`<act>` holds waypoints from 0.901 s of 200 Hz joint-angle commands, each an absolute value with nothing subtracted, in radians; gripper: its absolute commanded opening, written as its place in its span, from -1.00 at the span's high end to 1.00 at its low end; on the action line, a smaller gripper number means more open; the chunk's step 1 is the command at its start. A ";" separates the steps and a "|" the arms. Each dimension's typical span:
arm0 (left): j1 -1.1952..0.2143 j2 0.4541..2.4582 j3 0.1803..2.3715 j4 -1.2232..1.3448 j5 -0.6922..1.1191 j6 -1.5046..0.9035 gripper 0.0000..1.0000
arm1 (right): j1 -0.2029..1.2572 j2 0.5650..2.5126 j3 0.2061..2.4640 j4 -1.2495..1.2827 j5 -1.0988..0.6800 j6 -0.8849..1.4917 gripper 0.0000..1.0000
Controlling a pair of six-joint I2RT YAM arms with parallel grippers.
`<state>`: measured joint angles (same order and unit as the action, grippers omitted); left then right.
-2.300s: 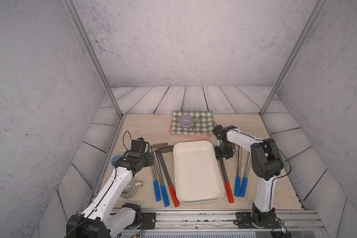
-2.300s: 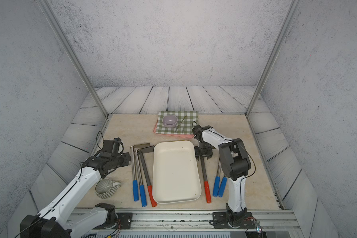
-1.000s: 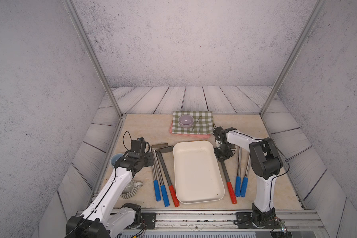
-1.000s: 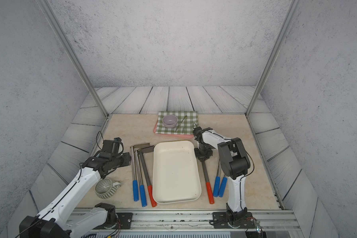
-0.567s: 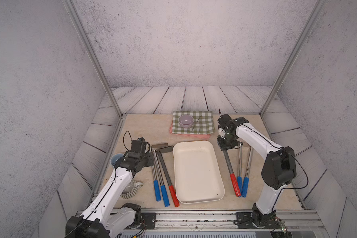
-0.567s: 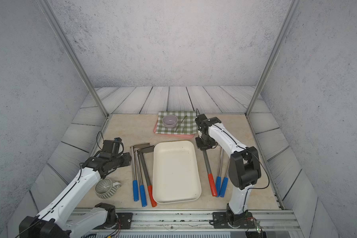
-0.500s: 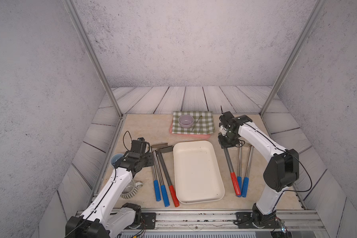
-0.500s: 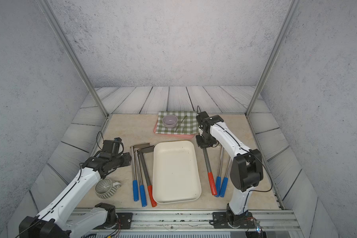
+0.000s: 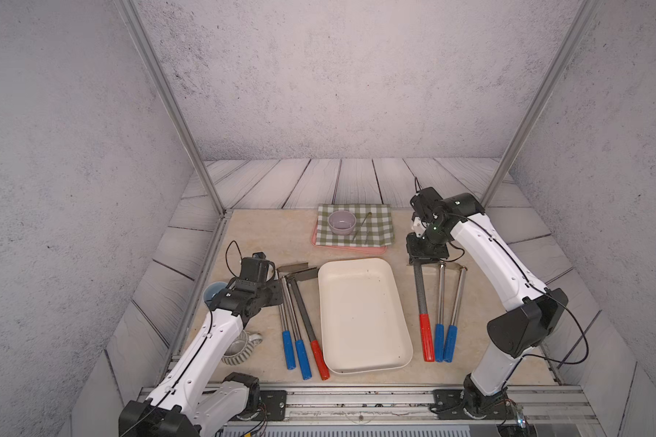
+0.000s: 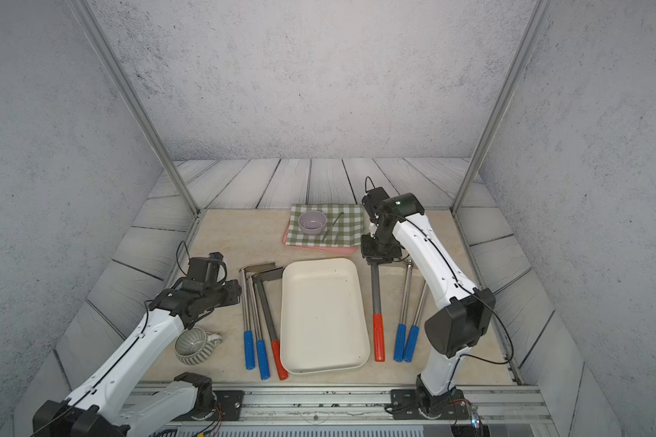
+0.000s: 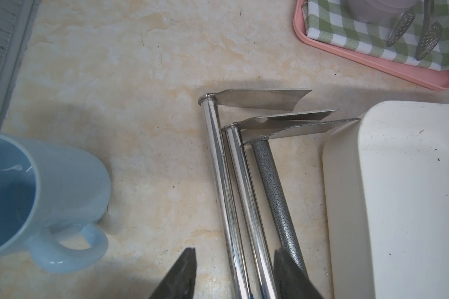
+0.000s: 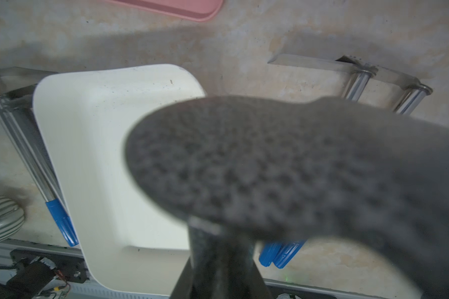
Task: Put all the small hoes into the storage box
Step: Pick up the hoe from the center of the board, then place the hoe in the storage box.
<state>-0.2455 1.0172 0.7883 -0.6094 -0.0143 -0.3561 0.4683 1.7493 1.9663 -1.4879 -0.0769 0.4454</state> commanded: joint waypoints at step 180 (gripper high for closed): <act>-0.253 0.979 0.804 -0.618 -0.029 -0.347 -0.04 | 0.792 2.300 2.328 -1.400 -0.223 0.788 1.00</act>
<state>-0.2455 0.9916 0.7883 -0.6094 -0.0219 -0.3557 0.7876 2.2841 2.2990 -1.3911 -0.2115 0.7586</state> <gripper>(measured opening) 0.522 0.251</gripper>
